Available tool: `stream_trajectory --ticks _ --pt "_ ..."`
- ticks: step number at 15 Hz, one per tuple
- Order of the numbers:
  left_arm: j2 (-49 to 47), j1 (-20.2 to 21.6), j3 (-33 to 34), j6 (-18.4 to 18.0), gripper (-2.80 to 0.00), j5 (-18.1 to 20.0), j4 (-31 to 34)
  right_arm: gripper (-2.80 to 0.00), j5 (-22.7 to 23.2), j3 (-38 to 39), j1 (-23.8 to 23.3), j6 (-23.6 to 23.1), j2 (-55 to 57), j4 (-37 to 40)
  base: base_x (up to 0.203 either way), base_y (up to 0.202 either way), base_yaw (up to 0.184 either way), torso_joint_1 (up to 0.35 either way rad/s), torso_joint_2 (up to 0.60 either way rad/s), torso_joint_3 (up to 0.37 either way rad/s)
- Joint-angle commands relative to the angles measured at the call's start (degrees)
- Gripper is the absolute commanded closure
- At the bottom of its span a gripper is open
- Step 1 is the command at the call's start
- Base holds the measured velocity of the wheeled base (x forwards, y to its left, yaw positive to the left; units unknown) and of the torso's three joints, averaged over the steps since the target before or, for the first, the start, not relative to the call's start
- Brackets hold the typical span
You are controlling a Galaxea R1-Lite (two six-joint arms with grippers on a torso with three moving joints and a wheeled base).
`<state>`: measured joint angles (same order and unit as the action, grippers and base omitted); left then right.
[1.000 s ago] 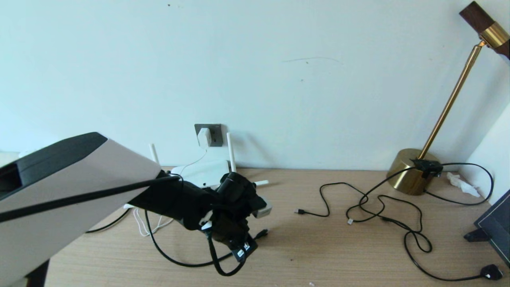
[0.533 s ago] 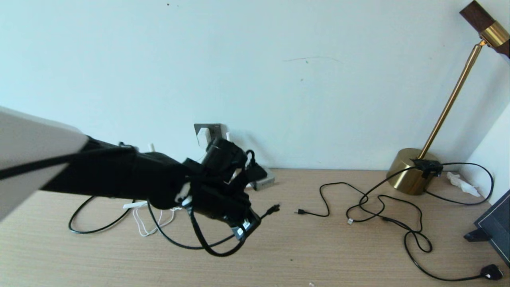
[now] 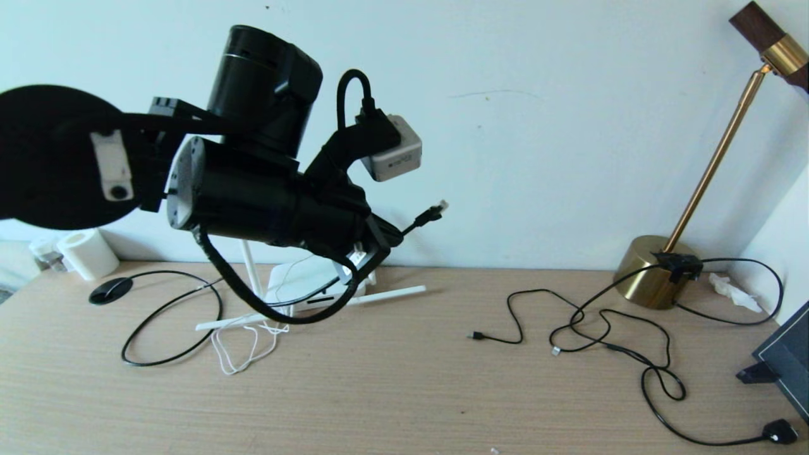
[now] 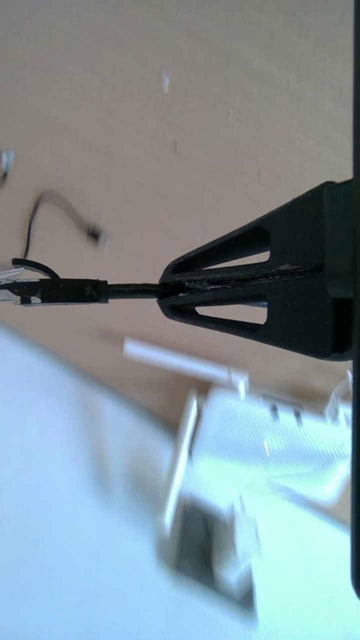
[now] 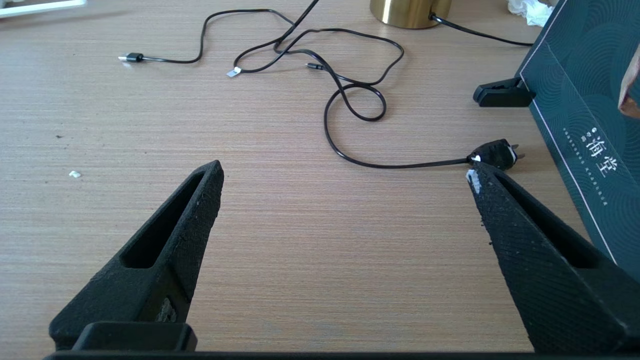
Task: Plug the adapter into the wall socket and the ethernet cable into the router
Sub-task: Align cable and router interface
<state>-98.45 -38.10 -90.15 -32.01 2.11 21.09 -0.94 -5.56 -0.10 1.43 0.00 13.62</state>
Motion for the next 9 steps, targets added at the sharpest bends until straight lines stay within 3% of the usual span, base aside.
stream_trajectory --ticks 1,3,6,9 --pt "2.40 -0.12 3.06 -0.58 0.00 -1.61 -0.43 -2.80 -0.03 -0.07 0.01 -0.46 0.00 0.09 0.000 0.000 0.000 0.000 0.00 0.000" --pt "4.62 -0.58 5.02 -2.30 0.00 -4.06 -1.01 -2.80 -0.63 -0.18 0.01 -0.29 0.00 0.09 0.000 0.000 0.000 0.000 0.00 0.000" --pt "8.79 -4.43 9.09 -3.23 0.00 -5.01 -1.92 -2.80 -0.34 -8.41 -0.01 0.64 4.95 0.14 0.000 0.000 0.000 0.000 0.00 0.000" --pt "13.39 -7.33 14.29 -6.97 0.00 -5.75 -7.08 -2.80 7.16 -22.08 0.00 6.86 24.21 0.16 0.000 0.000 0.000 0.000 0.00 0.000"
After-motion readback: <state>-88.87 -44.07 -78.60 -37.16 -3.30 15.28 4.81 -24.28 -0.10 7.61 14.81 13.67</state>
